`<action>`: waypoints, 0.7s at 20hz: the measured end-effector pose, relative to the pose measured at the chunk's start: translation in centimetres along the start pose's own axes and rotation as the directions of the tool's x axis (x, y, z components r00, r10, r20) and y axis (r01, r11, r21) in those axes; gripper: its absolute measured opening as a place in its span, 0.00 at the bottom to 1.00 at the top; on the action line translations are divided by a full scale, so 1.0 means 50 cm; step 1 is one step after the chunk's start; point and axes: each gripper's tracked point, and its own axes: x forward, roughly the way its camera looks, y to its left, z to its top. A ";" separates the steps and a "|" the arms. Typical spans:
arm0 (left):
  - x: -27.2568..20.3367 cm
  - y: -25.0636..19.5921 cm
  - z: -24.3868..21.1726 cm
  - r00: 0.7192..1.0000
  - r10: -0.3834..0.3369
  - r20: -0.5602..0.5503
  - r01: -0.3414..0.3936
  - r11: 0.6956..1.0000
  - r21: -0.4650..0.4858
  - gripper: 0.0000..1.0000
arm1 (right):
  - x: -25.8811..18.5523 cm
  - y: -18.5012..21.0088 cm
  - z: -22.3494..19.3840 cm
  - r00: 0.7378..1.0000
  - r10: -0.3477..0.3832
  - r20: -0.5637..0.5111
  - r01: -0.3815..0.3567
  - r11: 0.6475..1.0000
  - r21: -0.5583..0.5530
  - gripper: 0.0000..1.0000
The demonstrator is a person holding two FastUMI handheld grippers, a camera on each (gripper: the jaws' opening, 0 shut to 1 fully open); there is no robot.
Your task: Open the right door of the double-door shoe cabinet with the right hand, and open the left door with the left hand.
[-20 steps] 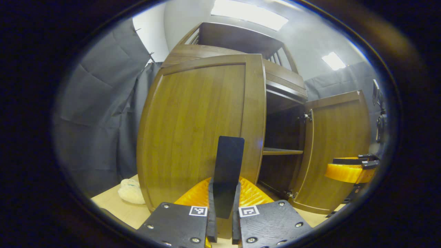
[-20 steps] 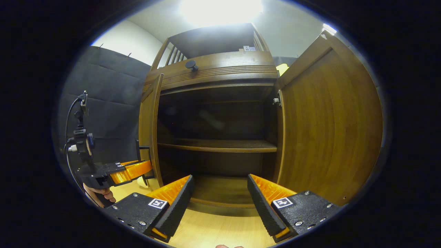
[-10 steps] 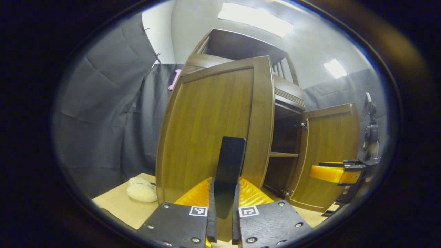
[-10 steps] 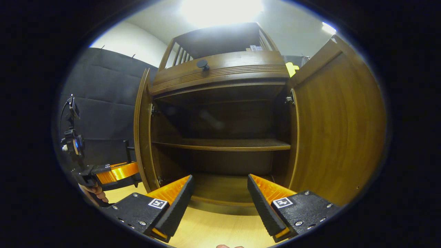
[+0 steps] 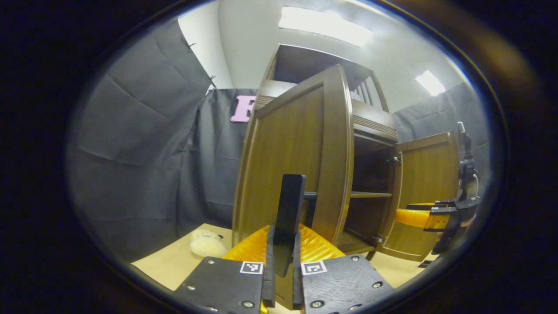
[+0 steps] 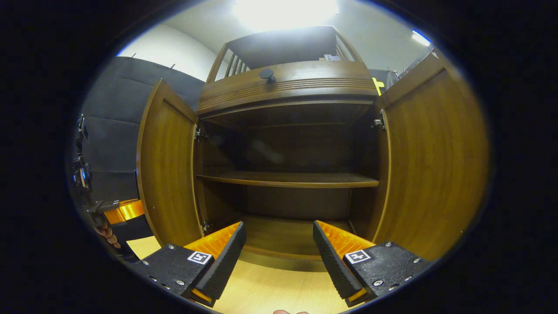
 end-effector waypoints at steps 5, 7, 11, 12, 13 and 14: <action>0.011 0.037 -0.016 0.995 0.096 0.014 -0.096 0.995 -0.015 0.16 | 0.004 0.049 -0.001 0.999 0.052 -0.004 -0.052 0.999 0.001 0.95; 0.000 0.076 0.000 0.992 0.119 0.033 -0.118 0.993 -0.028 0.15 | 0.007 0.059 -0.004 0.998 0.056 -0.011 -0.056 0.998 -0.007 0.95; 0.001 0.060 0.003 0.999 0.021 0.049 -0.017 0.996 -0.089 0.15 | 0.013 0.088 -0.009 0.996 0.090 -0.021 -0.090 0.996 -0.003 0.95; 0.006 0.060 0.004 0.998 0.016 0.053 -0.011 0.995 -0.100 0.15 | 0.008 0.096 -0.008 0.995 0.095 -0.021 -0.095 0.995 -0.006 0.95; 0.007 0.054 0.003 0.998 -0.002 0.055 0.008 0.995 -0.104 0.15 | 0.008 0.099 -0.006 0.995 0.096 -0.019 -0.096 0.995 -0.013 0.95; 0.005 0.057 0.003 0.998 -0.009 0.060 0.015 0.995 -0.102 0.15 | 0.006 0.099 -0.005 0.996 0.092 -0.016 -0.092 0.996 -0.019 0.96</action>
